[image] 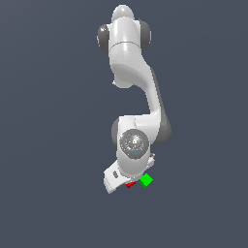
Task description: Stack the red cube on top of the green cube.
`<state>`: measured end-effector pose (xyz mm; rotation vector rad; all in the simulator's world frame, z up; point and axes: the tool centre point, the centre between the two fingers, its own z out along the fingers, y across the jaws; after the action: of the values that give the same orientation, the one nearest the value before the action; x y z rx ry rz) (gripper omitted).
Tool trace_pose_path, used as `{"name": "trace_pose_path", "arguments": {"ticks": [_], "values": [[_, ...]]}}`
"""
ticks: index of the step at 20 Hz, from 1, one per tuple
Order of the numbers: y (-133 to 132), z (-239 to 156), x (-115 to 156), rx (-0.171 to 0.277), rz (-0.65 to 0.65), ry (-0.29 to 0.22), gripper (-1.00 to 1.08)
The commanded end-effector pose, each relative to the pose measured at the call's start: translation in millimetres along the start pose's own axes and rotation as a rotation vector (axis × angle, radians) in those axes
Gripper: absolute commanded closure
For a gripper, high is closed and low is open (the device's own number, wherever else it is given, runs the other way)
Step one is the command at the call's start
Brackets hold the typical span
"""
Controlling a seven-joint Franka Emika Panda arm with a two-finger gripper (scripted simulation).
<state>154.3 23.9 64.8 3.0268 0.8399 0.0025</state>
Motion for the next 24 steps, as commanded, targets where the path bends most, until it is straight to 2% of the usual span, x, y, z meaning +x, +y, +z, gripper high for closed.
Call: {"name": "trace_pose_path", "arguments": {"ticks": [1,8,14,15,24], "values": [[0,10,-1,0.001,0.000,-0.001,-0.92],[-1,44,-2,0.001,0.000,-0.001,-0.92],[0,45,0,0.001,0.000,-0.001,-0.92],[0,45,0,0.001,0.000,-0.001,1.08],[0,45,0,0.001,0.000,-0.001,1.08]]}}
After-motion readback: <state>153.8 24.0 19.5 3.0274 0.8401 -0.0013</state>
